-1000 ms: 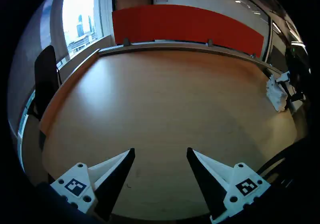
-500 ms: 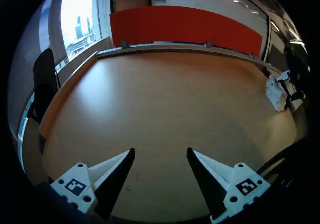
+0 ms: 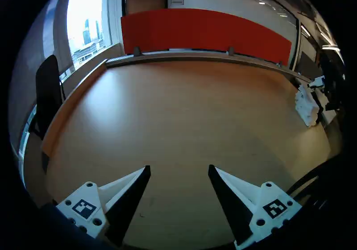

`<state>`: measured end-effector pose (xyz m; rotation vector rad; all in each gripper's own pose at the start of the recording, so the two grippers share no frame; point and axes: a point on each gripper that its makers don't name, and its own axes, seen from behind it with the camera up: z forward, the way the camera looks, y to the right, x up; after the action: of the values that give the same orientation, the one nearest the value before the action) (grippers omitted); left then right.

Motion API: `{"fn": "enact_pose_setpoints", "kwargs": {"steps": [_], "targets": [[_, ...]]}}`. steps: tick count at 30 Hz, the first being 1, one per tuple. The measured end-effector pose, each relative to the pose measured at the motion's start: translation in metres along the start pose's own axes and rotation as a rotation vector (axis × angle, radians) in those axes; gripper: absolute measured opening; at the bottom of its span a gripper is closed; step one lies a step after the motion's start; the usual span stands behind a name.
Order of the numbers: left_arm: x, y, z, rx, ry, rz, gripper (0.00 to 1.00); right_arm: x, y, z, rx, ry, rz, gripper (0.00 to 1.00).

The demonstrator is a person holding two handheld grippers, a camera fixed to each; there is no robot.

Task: Fold towel

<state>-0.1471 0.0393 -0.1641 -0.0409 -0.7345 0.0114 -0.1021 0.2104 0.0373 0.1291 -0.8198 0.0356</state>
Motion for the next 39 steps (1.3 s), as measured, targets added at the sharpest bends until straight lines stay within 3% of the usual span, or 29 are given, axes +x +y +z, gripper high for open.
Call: {"fn": "enact_pose_setpoints", "kwargs": {"steps": [11, 29, 39], "targets": [[0.011, -0.001, 0.004, -0.012, 0.026, -0.006, 0.96, 0.037, -0.007, -0.042, -0.062, 0.191, 0.002, 0.98], [0.022, 0.003, 0.005, -0.033, 0.051, 0.011, 0.96, 0.064, -0.012, -0.101, -0.164, 0.471, 0.037, 0.98], [0.027, 0.003, 0.004, -0.033, 0.065, 0.016, 0.97, 0.07, -0.013, -0.118, -0.222, 0.56, 0.048, 0.98]]}}
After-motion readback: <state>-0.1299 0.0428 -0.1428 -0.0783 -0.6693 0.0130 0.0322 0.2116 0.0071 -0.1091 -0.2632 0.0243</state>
